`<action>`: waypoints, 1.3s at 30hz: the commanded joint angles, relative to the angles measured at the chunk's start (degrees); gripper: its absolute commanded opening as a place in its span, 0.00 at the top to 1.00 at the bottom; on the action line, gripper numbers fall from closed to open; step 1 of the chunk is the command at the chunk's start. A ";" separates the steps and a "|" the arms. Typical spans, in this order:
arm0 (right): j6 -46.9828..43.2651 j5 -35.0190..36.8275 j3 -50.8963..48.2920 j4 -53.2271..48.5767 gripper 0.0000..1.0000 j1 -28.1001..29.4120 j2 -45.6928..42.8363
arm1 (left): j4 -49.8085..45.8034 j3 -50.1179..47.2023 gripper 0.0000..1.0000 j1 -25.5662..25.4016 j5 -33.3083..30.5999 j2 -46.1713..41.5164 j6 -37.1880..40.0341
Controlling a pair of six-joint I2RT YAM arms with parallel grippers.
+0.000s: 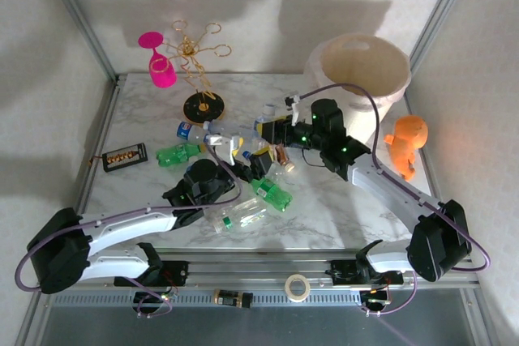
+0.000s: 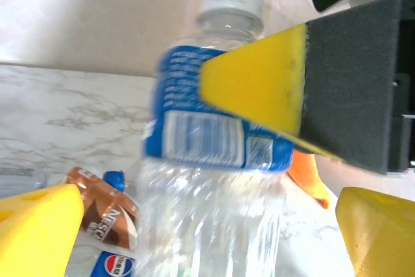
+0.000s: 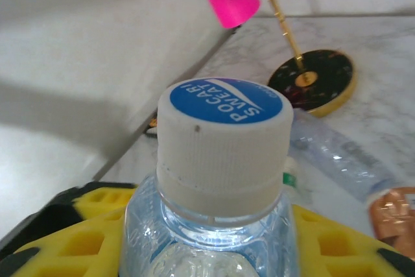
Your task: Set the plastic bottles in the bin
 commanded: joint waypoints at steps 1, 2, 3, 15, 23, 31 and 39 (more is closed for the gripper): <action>-2.20 4.95 4.37 -3.04 0.64 -2.04 -1.95 | 3.41 -2.94 0.00 -0.26 -8.81 -3.73 -2.22; -2.73 5.80 4.92 -3.65 0.65 -2.54 -2.19 | 3.71 -3.59 0.00 -0.17 -10.72 -4.54 -2.62; -3.33 6.59 5.81 -4.16 0.65 -3.12 -2.52 | 3.92 -4.40 0.00 -0.02 -13.01 -5.37 -3.14; -9.13 12.43 19.17 -8.93 0.66 -8.07 -3.51 | -7.93 -5.66 0.00 9.61 -17.18 -5.23 -19.31; -10.33 16.87 27.93 -8.94 0.68 -13.86 -2.39 | -11.36 -6.15 0.00 13.71 -12.33 -3.06 -24.39; -12.26 24.96 31.14 -6.28 0.68 -19.73 -0.69 | -12.40 -6.69 0.00 14.24 -12.41 -3.73 -24.49; -17.17 36.54 27.78 -3.83 0.68 -23.94 3.85 | -12.03 -7.21 0.00 14.24 -13.16 -4.19 -22.84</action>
